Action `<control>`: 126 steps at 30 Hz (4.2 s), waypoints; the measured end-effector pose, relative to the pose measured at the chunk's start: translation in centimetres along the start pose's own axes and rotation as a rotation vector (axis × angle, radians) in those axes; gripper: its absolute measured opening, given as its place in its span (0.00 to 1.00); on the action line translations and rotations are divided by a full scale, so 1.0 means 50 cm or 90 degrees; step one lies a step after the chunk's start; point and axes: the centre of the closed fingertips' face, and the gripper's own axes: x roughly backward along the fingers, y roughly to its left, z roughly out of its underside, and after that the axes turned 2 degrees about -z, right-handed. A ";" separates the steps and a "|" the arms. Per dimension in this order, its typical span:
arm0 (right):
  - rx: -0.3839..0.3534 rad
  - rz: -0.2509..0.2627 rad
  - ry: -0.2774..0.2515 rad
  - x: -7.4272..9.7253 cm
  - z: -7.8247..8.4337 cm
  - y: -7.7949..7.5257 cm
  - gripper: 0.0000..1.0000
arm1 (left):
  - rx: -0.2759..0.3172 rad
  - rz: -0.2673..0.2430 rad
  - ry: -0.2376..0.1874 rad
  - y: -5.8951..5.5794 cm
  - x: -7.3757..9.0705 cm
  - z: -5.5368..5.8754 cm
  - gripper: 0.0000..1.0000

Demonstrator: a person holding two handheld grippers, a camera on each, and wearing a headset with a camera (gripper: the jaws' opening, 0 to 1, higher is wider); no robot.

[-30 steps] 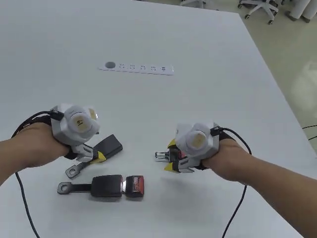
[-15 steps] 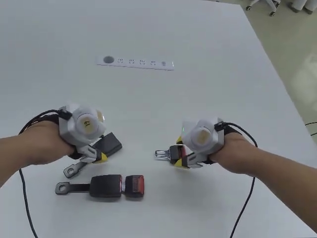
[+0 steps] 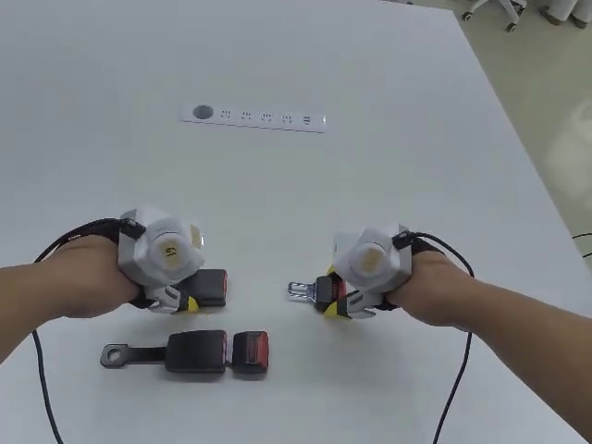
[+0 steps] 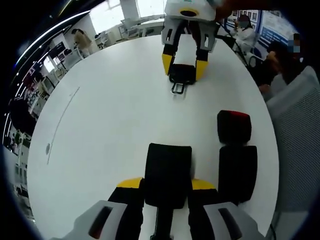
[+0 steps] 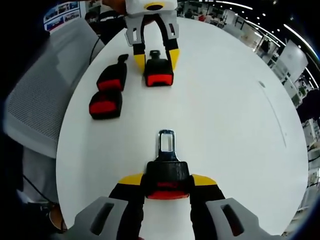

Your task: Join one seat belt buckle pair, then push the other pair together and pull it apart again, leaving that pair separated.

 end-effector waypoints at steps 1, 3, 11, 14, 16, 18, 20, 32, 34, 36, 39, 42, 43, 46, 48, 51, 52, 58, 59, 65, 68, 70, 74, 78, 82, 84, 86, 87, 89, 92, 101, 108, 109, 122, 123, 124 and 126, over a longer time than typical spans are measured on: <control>-0.001 -0.004 0.000 0.000 0.001 0.001 0.32 | -0.004 0.002 0.001 -0.002 0.000 -0.001 0.34; 0.000 -0.010 -0.002 -0.002 0.000 0.003 0.32 | -0.007 0.003 0.003 0.003 -0.002 0.002 0.34; -0.025 -0.018 0.004 -0.005 -0.001 0.001 0.32 | -0.004 0.007 0.004 0.000 -0.003 0.004 0.34; -0.035 -0.017 0.005 -0.006 -0.004 0.001 0.32 | -0.008 0.009 0.005 -0.001 -0.003 0.004 0.34; -0.027 -0.013 0.008 -0.007 -0.007 0.002 0.32 | -0.010 0.011 0.000 0.000 -0.002 0.004 0.34; -0.016 -0.014 0.007 -0.010 -0.019 0.010 0.32 | -0.011 0.010 -0.005 -0.001 -0.001 0.004 0.34; -0.011 -0.016 0.006 -0.012 -0.026 0.013 0.32 | -0.011 0.009 -0.007 -0.002 -0.001 0.002 0.34; 0.016 -0.031 -0.016 -0.053 -0.115 0.022 0.32 | -0.007 0.008 -0.005 0.002 -0.004 0.004 0.33; 0.015 -0.032 -0.017 -0.059 -0.130 0.022 0.32 | -0.006 0.008 -0.005 0.003 -0.005 0.006 0.33; 0.019 -0.033 -0.017 -0.064 -0.140 0.023 0.32 | -0.005 0.008 -0.004 0.002 -0.004 0.005 0.33; 0.026 -0.035 -0.019 -0.070 -0.151 0.023 0.32 | -0.006 0.010 0.001 0.002 -0.005 0.005 0.33; 0.024 -0.034 -0.023 -0.074 -0.159 0.021 0.32 | -0.005 0.011 0.003 0.002 -0.005 0.006 0.33; 0.024 -0.035 -0.025 -0.074 -0.161 0.026 0.31 | -0.005 0.011 0.003 0.001 -0.004 0.007 0.33; 0.030 -0.039 -0.029 -0.074 -0.167 0.030 0.31 | -0.003 0.011 0.003 0.000 -0.004 0.006 0.33; 0.041 -0.042 -0.026 -0.077 -0.170 0.033 0.31 | 0.001 0.011 0.002 0.001 -0.004 0.006 0.33; 0.045 -0.044 -0.029 -0.077 -0.169 0.028 0.31 | 0.002 0.012 0.000 0.002 -0.006 0.008 0.33; 0.047 -0.043 -0.030 -0.078 -0.169 0.026 0.31 | 0.002 0.013 0.000 0.002 -0.006 0.008 0.33; 0.050 -0.039 -0.028 -0.081 -0.171 0.019 0.31 | -0.002 0.018 0.004 0.001 -0.009 0.009 0.33; 0.053 -0.038 -0.028 -0.081 -0.172 0.018 0.31 | -0.002 0.019 0.005 0.002 -0.009 0.009 0.33; 0.050 -0.047 -0.036 -0.080 -0.171 0.015 0.31 | -0.001 0.020 0.004 0.003 -0.011 0.010 0.33; 0.054 -0.046 -0.037 -0.080 -0.173 0.016 0.31 | 0.000 0.019 0.004 0.003 -0.012 0.011 0.33; 0.054 -0.051 -0.050 -0.083 -0.187 0.022 0.31 | 0.001 0.019 0.001 0.003 -0.012 0.009 0.33; 0.068 -0.047 -0.045 -0.091 -0.199 0.026 0.31 | -0.002 0.021 -0.001 0.000 -0.012 0.006 0.33; 0.068 -0.049 -0.051 -0.089 -0.198 0.023 0.31 | -0.006 0.023 -0.005 -0.003 -0.009 0.002 0.33; 0.071 -0.044 -0.047 -0.090 -0.202 0.024 0.30 | -0.014 0.031 -0.005 -0.003 -0.011 0.001 0.33; 0.071 -0.043 -0.048 -0.091 -0.203 0.023 0.30 | -0.018 0.033 -0.007 -0.001 -0.012 0.002 0.33; 0.068 -0.044 -0.049 -0.091 -0.204 0.024 0.29 | -0.017 0.034 -0.011 -0.003 -0.011 0.001 0.32; 0.066 -0.044 -0.051 -0.092 -0.206 0.022 0.29 | -0.014 0.034 -0.013 -0.002 -0.010 0.001 0.32; 0.064 -0.044 -0.054 -0.093 -0.212 0.026 0.29 | -0.013 0.034 -0.018 -0.002 -0.010 0.001 0.32; 0.068 -0.044 -0.058 -0.103 -0.231 0.030 0.29 | -0.014 0.034 -0.020 -0.003 -0.009 -0.001 0.32; 0.073 -0.046 -0.054 -0.103 -0.235 0.030 0.29 | -0.010 0.031 -0.010 -0.009 -0.003 -0.007 0.32; 0.069 -0.045 -0.053 -0.103 -0.233 0.030 0.30 | -0.004 0.032 -0.017 -0.007 -0.002 -0.006 0.32; 0.068 -0.045 -0.053 -0.102 -0.232 0.030 0.30 | -0.005 0.032 -0.017 -0.007 -0.003 -0.005 0.32; 0.057 -0.044 -0.059 -0.083 -0.199 0.027 0.31 | -0.009 0.045 -0.019 -0.006 -0.002 -0.006 0.33; 0.057 -0.042 -0.062 -0.084 -0.200 0.025 0.31 | -0.009 0.045 -0.019 -0.006 -0.002 -0.006 0.33; 0.056 -0.042 -0.064 -0.084 -0.201 0.025 0.31 | -0.008 0.046 -0.019 -0.006 -0.002 -0.007 0.33; 0.054 -0.040 -0.067 -0.084 -0.200 0.026 0.31 | -0.007 0.047 -0.018 -0.004 -0.004 -0.004 0.33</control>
